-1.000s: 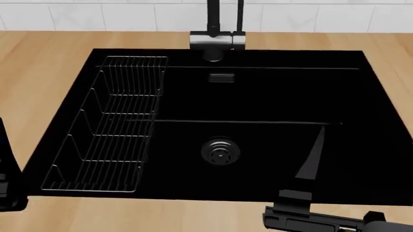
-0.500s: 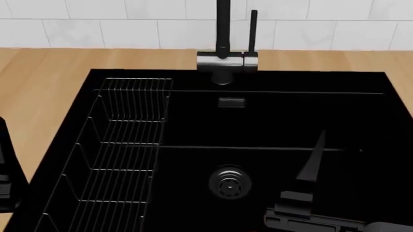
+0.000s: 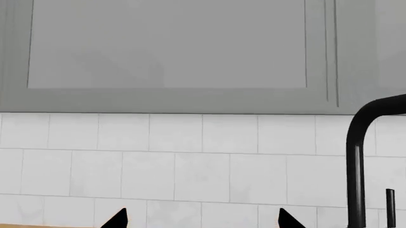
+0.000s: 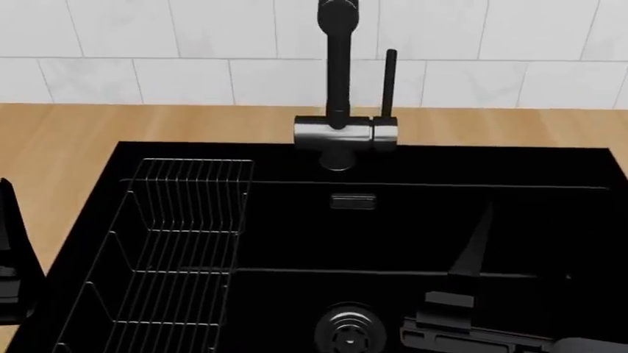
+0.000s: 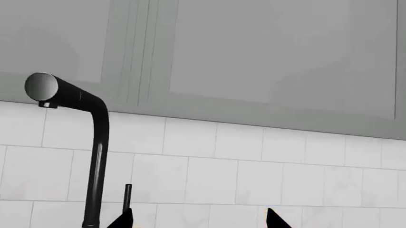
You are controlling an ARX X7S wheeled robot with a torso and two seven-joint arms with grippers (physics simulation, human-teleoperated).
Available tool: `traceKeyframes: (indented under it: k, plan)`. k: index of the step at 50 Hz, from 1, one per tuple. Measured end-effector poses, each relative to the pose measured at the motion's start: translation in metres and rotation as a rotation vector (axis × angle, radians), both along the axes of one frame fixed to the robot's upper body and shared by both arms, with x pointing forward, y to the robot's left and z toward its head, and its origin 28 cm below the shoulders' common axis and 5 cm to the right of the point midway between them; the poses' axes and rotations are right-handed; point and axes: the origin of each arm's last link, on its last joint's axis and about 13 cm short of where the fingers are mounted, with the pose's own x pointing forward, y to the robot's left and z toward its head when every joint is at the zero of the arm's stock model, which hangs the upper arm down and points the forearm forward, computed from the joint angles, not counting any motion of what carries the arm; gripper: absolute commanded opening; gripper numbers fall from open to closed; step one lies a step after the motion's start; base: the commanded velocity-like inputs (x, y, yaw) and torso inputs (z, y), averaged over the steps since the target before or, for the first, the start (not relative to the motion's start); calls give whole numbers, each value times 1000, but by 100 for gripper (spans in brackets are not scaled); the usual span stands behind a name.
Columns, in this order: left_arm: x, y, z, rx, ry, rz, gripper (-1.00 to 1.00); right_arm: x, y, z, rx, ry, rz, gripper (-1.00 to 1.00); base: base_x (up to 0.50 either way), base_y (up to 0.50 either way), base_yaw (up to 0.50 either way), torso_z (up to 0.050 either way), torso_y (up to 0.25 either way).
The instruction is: Turn the sink spout to the right.
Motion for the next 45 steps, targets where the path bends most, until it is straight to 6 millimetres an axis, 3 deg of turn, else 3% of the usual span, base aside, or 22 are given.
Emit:
traceKeyframes:
  k: [24, 45]
  plan:
    - [1, 0, -2, 0, 6, -2, 100, 0, 1, 0, 4, 8, -4, 100, 98, 0, 0, 0, 0]
    - [2, -1, -6, -1, 15, -5, 100, -2, 14, 40, 5, -15, 21, 100, 0, 0, 0, 0, 0]
